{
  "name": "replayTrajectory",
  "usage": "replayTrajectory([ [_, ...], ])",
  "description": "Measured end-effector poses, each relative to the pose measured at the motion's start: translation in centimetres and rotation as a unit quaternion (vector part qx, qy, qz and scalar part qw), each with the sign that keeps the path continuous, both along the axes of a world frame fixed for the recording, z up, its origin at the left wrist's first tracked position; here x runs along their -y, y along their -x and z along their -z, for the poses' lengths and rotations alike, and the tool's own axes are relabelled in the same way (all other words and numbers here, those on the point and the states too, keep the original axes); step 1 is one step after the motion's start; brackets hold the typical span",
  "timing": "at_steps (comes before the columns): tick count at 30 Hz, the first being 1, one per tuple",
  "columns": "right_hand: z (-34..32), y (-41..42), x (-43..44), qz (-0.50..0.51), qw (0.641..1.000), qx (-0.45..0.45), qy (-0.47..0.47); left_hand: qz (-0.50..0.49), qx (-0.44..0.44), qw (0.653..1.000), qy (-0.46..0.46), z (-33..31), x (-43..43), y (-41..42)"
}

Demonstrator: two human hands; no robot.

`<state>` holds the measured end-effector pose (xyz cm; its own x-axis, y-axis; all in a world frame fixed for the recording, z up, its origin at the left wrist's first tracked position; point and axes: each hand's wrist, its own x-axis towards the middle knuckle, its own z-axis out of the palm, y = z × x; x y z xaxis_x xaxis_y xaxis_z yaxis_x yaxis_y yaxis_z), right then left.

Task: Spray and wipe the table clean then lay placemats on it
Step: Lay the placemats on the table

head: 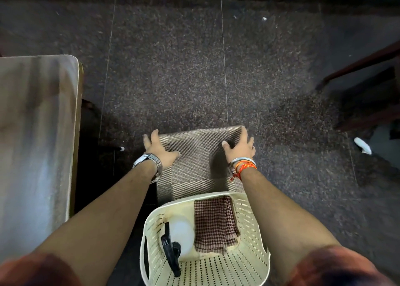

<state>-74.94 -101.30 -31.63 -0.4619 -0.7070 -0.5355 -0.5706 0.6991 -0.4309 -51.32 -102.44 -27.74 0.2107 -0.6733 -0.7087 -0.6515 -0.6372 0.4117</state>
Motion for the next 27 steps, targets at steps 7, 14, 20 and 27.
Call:
replayTrajectory([
  [7, -0.8, -0.3, 0.0, -0.006, 0.995, -0.019, 0.102, -0.109, -0.023, 0.993, 0.047, 0.7, 0.0, -0.6],
  [14, -6.1, -4.9, -0.4, -0.012, 0.979, 0.052, 0.197, -0.142, -0.020, 0.975, 0.169, -3.1, -1.7, 1.9],
  [20, -13.1, -10.1, -2.1, -0.079, 0.946, 0.065, 0.309, -0.157, -0.020, 0.952, 0.261, -10.3, -4.0, 3.1],
  [27, -22.3, -13.8, -5.8, -0.173, 0.904, 0.093, 0.380, -0.227, 0.004, 0.908, 0.351, -18.6, -8.1, -0.8],
])
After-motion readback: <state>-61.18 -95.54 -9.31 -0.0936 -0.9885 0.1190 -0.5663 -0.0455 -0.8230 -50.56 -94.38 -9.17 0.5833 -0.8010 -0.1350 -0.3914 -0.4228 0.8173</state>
